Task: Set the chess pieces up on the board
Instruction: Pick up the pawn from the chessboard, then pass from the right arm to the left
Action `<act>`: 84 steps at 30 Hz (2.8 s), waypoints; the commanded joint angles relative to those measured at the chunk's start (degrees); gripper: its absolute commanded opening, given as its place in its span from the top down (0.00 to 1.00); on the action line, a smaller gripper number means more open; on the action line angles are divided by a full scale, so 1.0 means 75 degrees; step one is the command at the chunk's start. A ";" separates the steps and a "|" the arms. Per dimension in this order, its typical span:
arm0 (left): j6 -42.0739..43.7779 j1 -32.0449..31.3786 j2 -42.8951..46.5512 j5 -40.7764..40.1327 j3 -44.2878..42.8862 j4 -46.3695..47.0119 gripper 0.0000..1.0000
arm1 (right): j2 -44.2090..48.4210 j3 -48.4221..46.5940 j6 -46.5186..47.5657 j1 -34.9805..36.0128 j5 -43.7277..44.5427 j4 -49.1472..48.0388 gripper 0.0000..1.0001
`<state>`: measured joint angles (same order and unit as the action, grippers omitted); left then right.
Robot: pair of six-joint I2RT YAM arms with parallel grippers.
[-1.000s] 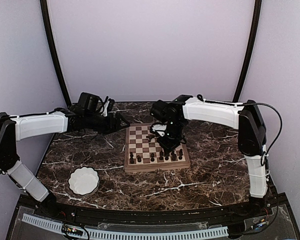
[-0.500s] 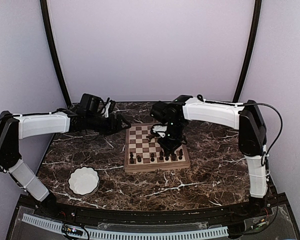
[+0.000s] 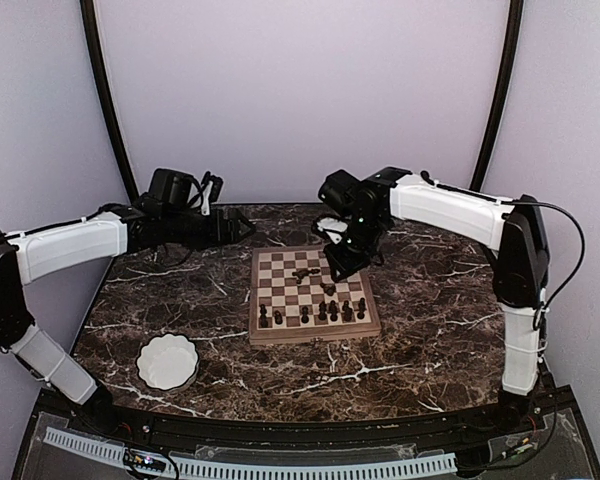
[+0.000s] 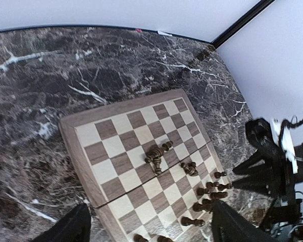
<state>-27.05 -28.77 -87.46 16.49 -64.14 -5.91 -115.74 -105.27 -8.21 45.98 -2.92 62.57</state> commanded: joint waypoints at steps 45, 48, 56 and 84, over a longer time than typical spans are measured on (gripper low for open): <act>-0.0130 0.0082 0.0293 0.0191 0.0022 0.0028 0.31 | -0.1761 -0.0393 0.0367 -0.0212 0.0692 -0.0984 0.92; -0.0094 -0.0009 -0.0013 0.0488 -0.0096 0.0030 0.33 | -0.1719 -0.0479 0.0354 -0.0212 0.0663 -0.0924 0.93; 0.0030 -0.0205 -0.0579 0.1369 -0.0468 -0.0012 0.36 | -0.0598 0.0260 0.0465 -0.0224 0.0441 -0.1851 0.95; -0.2293 -0.0394 -0.2898 0.4828 -0.1439 0.1809 0.38 | 0.0479 0.1103 0.1759 -0.0064 -0.1750 -0.3231 0.92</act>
<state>-39.62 -31.42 -108.29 46.72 -72.84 2.26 -111.39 -94.65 3.77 44.71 -14.00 39.62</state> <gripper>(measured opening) 0.622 0.083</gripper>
